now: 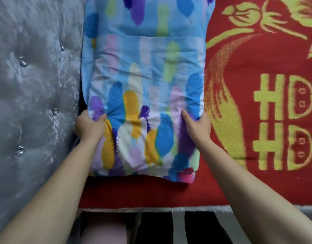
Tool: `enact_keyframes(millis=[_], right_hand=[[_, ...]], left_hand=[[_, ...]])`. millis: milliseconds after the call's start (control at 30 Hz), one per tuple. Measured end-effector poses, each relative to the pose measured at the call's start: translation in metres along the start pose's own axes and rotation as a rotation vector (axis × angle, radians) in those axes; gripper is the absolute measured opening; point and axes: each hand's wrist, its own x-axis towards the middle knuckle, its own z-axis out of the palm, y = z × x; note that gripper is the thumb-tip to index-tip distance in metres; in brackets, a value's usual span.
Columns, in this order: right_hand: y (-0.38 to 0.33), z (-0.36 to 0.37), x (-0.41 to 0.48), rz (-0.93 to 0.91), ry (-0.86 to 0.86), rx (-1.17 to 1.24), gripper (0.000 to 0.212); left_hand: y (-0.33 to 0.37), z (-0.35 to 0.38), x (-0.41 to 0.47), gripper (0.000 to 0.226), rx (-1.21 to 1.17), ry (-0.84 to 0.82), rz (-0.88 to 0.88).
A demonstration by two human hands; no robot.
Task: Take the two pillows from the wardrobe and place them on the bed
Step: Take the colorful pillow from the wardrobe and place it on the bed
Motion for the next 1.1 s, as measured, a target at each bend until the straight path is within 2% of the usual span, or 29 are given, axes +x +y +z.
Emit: enact_keyframes(millis=[67, 167, 267, 467, 567, 633, 733, 800, 867, 967, 1100], right_hand=[[-0.011, 0.002, -0.007, -0.1, 0.163, -0.083, 0.054], [-0.033, -0.003, -0.019, -0.29, 0.336, -0.055, 0.046], [-0.06, -0.016, -0.023, -0.412, 0.42, 0.003, 0.051], [-0.106, -0.025, -0.007, -0.535, 0.524, 0.086, 0.056], [-0.113, -0.022, 0.017, -0.5, 0.443, -0.008, 0.065], [-0.107, -0.017, 0.036, -0.441, 0.304, -0.147, 0.074], [-0.078, -0.005, 0.044, -0.417, -0.081, -0.387, 0.082], [-0.047, 0.007, 0.035, -0.449, -0.268, -0.634, 0.081], [-0.018, 0.015, 0.021, -0.497, -0.298, -0.755, 0.081], [0.004, 0.016, 0.01, -0.527, -0.271, -0.748, 0.08], [-0.003, 0.008, 0.006, -0.54, -0.256, -0.769, 0.075]], left_hand=[[0.015, -0.002, -0.011, 0.031, 0.02, 0.096, 0.098], [0.038, -0.011, -0.029, 0.025, -0.061, 0.273, 0.251], [0.06, -0.028, -0.031, 0.027, -0.163, 0.37, 0.355], [0.104, -0.048, -0.009, 0.036, -0.24, 0.447, 0.482], [0.112, -0.045, 0.016, 0.039, -0.163, 0.407, 0.441], [0.106, -0.037, 0.036, 0.046, -0.016, 0.33, 0.354], [0.077, -0.01, 0.036, 0.068, 0.171, 0.009, 0.282], [0.042, 0.014, 0.016, 0.072, 0.315, -0.245, 0.296], [0.007, 0.031, -0.005, 0.072, 0.451, -0.35, 0.333], [-0.013, 0.037, -0.016, 0.076, 0.459, -0.352, 0.339], [-0.002, 0.03, -0.017, 0.073, 0.492, -0.353, 0.321]])
